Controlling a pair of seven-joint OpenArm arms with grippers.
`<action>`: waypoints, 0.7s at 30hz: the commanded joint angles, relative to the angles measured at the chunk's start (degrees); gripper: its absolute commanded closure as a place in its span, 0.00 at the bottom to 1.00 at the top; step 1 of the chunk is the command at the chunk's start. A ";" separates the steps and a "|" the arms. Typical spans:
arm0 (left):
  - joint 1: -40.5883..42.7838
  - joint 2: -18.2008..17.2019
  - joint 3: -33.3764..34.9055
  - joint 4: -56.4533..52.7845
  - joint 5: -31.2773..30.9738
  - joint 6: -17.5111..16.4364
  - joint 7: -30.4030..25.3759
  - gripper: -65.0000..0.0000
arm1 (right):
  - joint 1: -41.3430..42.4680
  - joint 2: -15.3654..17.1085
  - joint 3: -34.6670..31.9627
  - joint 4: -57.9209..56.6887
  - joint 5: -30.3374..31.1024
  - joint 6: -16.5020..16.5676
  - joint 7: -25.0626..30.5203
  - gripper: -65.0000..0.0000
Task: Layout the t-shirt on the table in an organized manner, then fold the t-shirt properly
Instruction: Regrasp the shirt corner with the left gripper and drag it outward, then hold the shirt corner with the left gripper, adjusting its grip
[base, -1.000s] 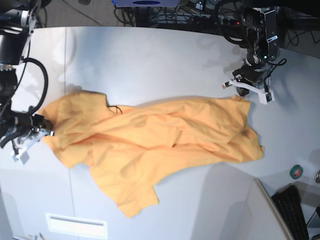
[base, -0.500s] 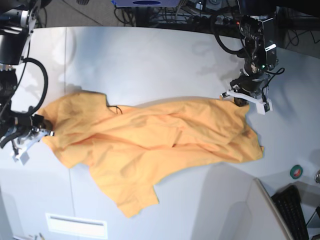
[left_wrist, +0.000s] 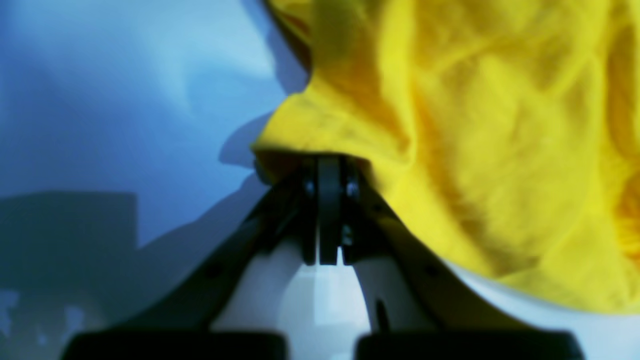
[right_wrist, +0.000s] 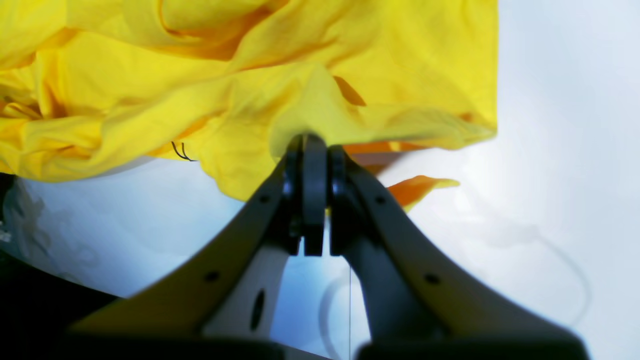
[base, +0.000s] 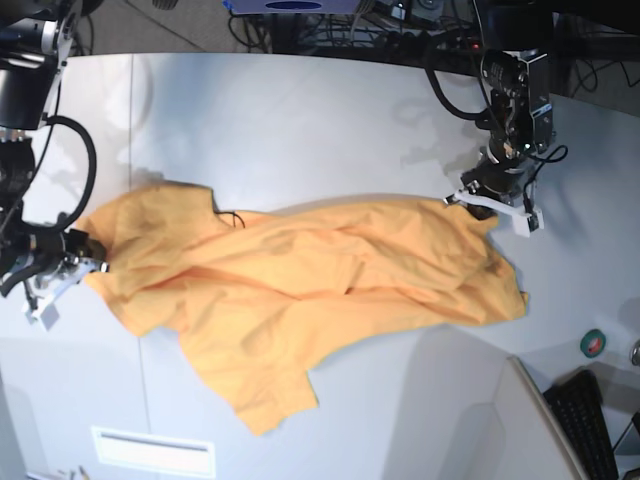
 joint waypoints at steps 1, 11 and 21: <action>1.14 -2.30 -0.46 0.23 0.58 2.34 2.48 1.00 | 1.34 1.17 0.30 0.72 0.71 0.36 0.63 1.00; 11.07 -11.62 -0.64 5.24 0.58 2.52 8.55 1.00 | 1.34 0.91 0.30 0.72 0.71 0.36 0.63 1.00; 15.91 -12.85 -0.99 20.53 0.23 2.43 17.16 1.00 | 1.34 0.73 0.13 0.72 0.80 0.36 0.63 1.00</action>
